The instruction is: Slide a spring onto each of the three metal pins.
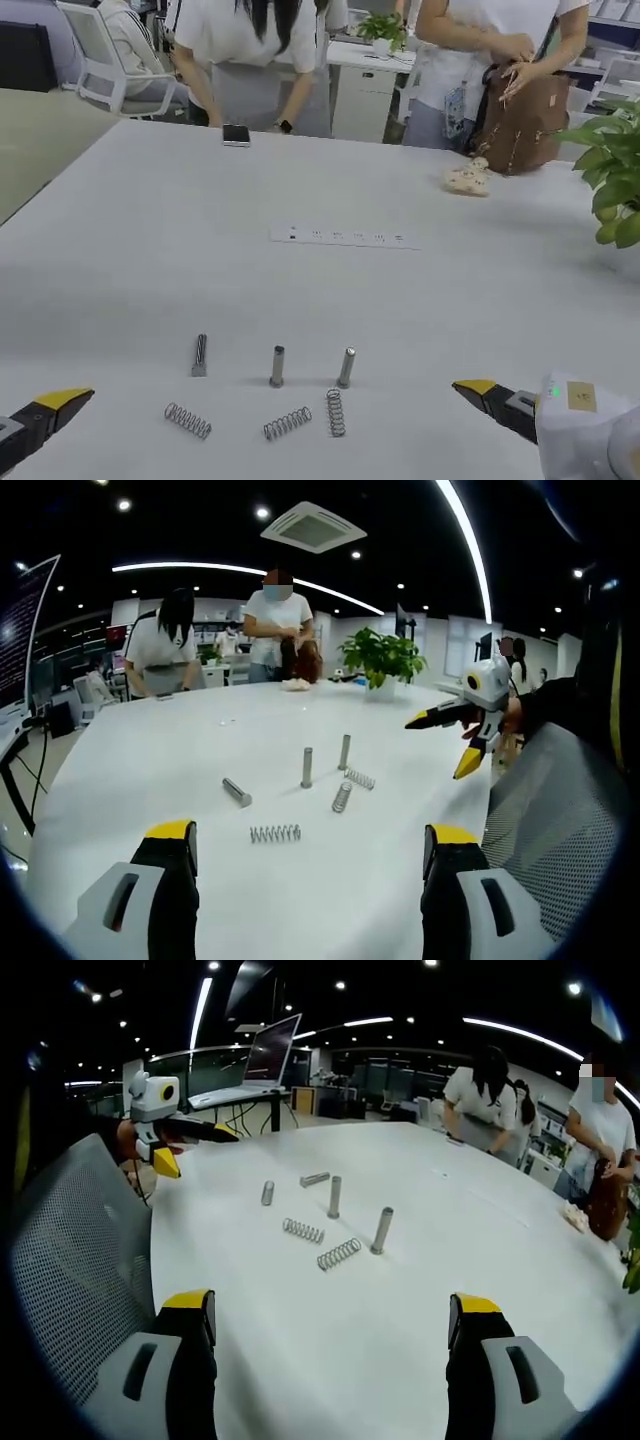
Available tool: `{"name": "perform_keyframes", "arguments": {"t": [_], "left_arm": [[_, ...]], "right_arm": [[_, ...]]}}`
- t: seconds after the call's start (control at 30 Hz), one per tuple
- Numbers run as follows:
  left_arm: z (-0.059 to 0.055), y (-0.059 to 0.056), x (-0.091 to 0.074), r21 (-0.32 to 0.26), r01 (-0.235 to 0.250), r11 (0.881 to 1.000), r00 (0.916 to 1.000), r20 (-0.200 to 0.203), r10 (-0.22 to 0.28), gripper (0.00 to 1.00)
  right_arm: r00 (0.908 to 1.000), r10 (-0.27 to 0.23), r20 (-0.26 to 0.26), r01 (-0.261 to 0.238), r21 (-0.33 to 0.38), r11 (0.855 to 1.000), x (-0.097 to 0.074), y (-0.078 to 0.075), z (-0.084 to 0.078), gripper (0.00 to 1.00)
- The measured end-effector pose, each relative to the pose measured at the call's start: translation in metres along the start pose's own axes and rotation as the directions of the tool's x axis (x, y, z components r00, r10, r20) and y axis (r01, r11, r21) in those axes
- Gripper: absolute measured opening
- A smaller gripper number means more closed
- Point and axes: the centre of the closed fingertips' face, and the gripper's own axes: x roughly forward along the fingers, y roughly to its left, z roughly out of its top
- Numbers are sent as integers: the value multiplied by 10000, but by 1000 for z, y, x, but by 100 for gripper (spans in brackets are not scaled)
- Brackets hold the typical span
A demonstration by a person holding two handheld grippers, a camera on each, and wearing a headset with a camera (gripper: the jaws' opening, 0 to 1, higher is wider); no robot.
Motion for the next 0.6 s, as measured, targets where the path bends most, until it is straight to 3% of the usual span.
{"name": "perform_keyframes", "arguments": {"t": [0.6], "left_arm": [[6,3,2,167,68,9998,10000,28,-69,91]], "right_arm": [[10000,-52,-37,52,57,10000,0,-2,-1,96]]}}
